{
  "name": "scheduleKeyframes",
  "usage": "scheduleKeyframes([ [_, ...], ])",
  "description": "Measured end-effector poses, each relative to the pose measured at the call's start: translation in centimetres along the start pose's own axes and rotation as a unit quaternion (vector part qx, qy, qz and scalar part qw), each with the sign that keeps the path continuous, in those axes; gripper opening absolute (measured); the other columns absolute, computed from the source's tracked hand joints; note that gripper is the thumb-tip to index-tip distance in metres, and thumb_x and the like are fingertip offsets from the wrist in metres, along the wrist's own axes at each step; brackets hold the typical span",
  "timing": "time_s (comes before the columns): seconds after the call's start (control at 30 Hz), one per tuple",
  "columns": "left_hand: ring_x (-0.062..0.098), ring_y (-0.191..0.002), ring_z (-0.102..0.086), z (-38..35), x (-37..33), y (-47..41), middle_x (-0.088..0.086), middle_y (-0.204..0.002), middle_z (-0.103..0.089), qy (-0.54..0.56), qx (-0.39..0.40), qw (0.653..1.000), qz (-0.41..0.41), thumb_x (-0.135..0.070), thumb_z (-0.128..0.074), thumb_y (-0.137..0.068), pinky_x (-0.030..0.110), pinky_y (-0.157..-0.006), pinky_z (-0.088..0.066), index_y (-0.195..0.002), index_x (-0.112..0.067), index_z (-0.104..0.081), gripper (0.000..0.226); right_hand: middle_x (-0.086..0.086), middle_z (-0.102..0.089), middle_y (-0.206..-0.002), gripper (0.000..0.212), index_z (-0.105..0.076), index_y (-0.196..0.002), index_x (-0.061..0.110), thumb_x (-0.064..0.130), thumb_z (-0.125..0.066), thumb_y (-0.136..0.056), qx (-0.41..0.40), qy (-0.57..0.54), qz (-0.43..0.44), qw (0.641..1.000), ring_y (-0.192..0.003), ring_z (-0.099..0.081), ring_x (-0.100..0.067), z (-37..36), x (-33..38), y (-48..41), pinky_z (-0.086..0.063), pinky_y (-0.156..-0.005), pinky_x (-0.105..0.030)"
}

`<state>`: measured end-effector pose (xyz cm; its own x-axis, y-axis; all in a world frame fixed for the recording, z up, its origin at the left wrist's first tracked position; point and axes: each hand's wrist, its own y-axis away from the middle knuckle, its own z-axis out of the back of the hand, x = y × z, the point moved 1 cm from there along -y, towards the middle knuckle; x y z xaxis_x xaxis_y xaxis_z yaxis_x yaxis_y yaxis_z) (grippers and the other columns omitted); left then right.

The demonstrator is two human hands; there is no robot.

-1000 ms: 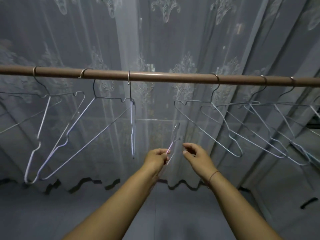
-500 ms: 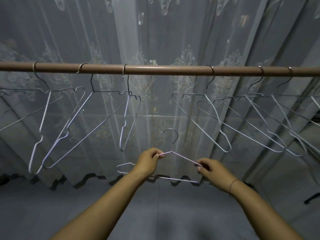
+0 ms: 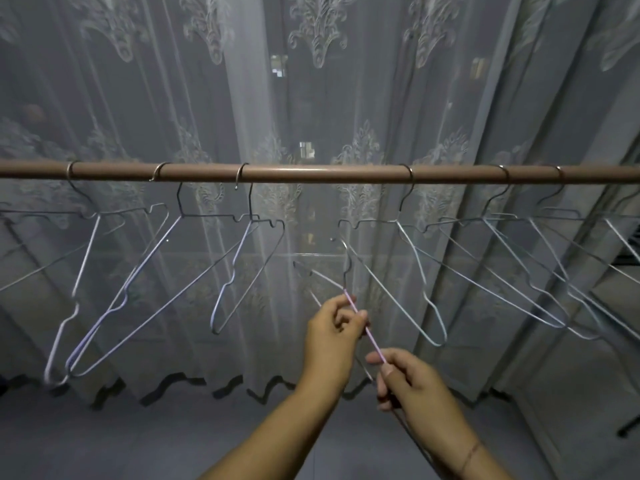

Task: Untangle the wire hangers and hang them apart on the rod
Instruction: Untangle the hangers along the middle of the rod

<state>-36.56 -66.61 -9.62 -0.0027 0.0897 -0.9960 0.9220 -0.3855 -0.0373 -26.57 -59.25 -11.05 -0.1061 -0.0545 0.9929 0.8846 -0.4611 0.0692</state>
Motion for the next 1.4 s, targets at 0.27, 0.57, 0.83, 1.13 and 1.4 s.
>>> scheduleKeyframes([
  [0.27,-0.006,-0.051,-0.055,-0.2,-5.7,-2.5,0.017,-0.08,-0.053,0.025,0.024,0.997,-0.073,0.002,-0.052,-0.089,0.007,-0.056,-0.048,-0.119,-0.002,-0.056,0.031,0.003,-0.051,-0.046,0.024,-0.062,-0.09,0.016,0.004,-0.042,-0.093,0.001,-0.039,0.093,0.995,-0.047,-0.043,-0.009,-1.1,5.6,-0.8,-0.037,-0.048,-0.018],
  [0.57,0.012,-0.064,-0.054,0.4,-8.7,-5.6,0.005,-0.069,-0.061,0.006,-0.01,0.998,-0.067,-0.003,-0.051,-0.09,0.023,-0.062,-0.046,-0.082,-0.021,-0.058,0.021,0.003,-0.052,-0.05,0.025,-0.063,-0.089,0.021,0.009,-0.042,-0.093,-0.003,-0.052,0.091,0.994,-0.053,-0.047,-0.014,-2.6,8.4,-4.0,-0.041,-0.052,-0.023],
  [0.83,0.019,-0.091,-0.066,1.7,-7.6,-4.3,0.001,-0.087,-0.065,-0.091,-0.015,0.996,-0.02,-0.019,-0.057,-0.089,0.036,-0.09,-0.052,-0.132,-0.008,-0.048,0.045,-0.001,-0.055,-0.055,0.026,-0.063,-0.088,0.022,0.009,-0.042,-0.093,-0.002,-0.044,0.062,0.997,-0.057,-0.049,-0.015,-2.8,7.4,-3.9,-0.041,-0.054,-0.025],
  [1.13,0.013,-0.088,-0.06,11.0,-10.8,-1.9,0.002,-0.098,-0.068,-0.16,-0.146,0.965,-0.15,-0.02,-0.056,-0.089,0.026,-0.082,-0.046,-0.106,-0.013,-0.067,0.021,0.014,-0.048,-0.118,0.034,-0.052,-0.122,0.027,0.019,-0.051,-0.089,-0.134,0.1,0.219,0.961,-0.114,-0.048,-0.008,-3.2,9.5,-1.7,-0.041,-0.1,-0.031],
  [1.4,0.011,-0.067,-0.048,17.1,-9.1,-7.5,0.004,-0.086,-0.057,-0.1,-0.094,0.99,0.042,-0.026,-0.049,-0.092,0.032,-0.081,-0.044,-0.095,-0.01,-0.065,0.023,0.005,-0.055,-0.119,0.033,-0.054,-0.12,0.022,0.02,-0.056,-0.087,0.002,0.088,0.147,0.985,-0.109,-0.053,-0.008,-13.9,9.2,-3.6,-0.044,-0.1,-0.029],
])
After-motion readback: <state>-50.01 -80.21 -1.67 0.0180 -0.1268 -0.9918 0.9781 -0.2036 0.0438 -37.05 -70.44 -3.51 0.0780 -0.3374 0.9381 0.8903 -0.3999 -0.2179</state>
